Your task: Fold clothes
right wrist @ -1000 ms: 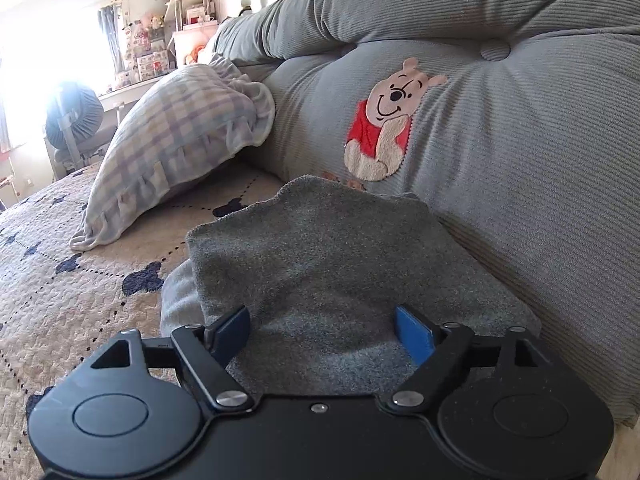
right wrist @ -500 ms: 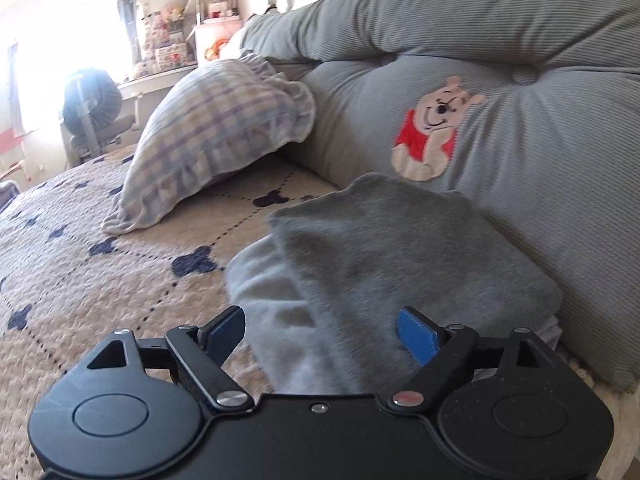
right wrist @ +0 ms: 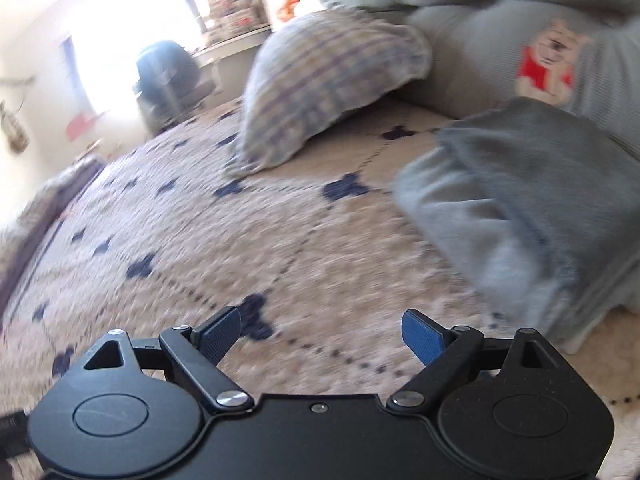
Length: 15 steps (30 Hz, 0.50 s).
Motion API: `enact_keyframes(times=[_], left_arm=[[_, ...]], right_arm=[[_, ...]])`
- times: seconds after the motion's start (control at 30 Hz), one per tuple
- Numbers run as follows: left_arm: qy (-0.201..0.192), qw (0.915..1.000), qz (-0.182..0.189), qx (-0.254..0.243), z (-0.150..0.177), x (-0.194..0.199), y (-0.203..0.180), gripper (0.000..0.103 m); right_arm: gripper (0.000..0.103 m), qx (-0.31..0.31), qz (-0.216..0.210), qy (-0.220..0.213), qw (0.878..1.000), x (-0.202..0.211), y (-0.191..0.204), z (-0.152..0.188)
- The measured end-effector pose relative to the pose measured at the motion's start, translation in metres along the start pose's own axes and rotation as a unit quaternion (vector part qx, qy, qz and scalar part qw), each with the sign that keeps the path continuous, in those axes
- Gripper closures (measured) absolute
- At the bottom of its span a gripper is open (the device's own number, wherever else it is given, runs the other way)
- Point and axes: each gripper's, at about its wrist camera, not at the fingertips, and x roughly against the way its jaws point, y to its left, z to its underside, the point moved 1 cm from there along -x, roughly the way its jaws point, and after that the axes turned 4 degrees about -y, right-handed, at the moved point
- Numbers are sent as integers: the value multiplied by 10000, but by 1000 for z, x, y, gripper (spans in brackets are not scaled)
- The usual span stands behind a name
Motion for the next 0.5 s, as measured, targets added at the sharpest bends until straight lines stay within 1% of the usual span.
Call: enact_keyframes(times=[0.1, 0.2, 0.27, 0.5], left_arm=[[-160, 9996, -150, -169, 0, 7, 6, 28], [-317, 9979, -407, -385, 2, 11, 11, 26], [-362, 9969, -526, -459, 5, 12, 16, 26], [-406, 9960, -574, -560, 8, 14, 22, 25]], right_arm=[[16, 140, -256, 288, 9992, -10, 32, 17], [16, 214, -532, 548, 9968, -18, 62, 33], [16, 338, -644, 651, 9952, -22, 80, 41], [15, 709, -919, 884, 9893, -27, 127, 57]])
